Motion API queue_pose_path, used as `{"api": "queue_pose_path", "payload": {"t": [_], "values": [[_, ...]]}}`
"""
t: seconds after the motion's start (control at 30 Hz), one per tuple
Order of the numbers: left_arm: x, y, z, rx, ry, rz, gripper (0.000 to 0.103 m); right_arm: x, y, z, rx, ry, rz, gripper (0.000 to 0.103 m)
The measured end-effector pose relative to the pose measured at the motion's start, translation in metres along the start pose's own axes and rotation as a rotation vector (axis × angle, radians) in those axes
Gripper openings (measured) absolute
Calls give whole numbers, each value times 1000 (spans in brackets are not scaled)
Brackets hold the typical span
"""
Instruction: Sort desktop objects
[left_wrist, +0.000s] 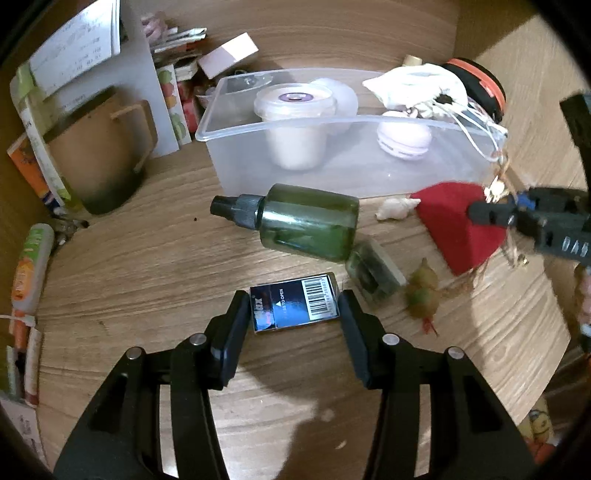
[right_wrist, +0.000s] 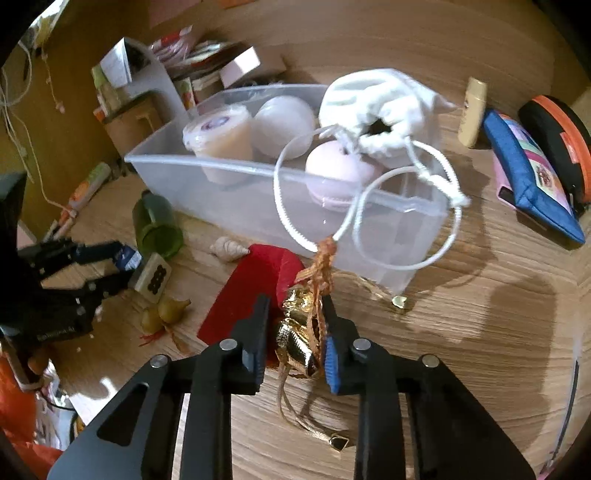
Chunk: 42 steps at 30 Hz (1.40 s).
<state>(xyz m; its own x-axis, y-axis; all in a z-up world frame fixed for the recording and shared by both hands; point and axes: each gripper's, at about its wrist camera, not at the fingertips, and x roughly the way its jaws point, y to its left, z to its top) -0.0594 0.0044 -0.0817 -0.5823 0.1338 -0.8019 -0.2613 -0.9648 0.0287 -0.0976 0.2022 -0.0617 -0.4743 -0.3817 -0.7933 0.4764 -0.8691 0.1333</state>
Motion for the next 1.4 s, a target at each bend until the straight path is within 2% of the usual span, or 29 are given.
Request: {"api": "queue_pose_path", "payload": {"t": [0.2,0.67,0.9,1.1,1.4], "values": [[-14,-2,2,5,-49,10,49,-18,0,5,6,-57,9,20],[-51,25,15,-82,-157,20,49,-64,-2,9,14,-155,26,20],[-68,34,35,-107,-224,21,49,-80,-9,17,31,-202,35,20],[-73,40,60,-124,-261,-12,49,-92,-12,31,32,-246,41,20],[-62,34,93,-112,-262,-41,49,-91,-12,52,11,-285,34,20]]}}
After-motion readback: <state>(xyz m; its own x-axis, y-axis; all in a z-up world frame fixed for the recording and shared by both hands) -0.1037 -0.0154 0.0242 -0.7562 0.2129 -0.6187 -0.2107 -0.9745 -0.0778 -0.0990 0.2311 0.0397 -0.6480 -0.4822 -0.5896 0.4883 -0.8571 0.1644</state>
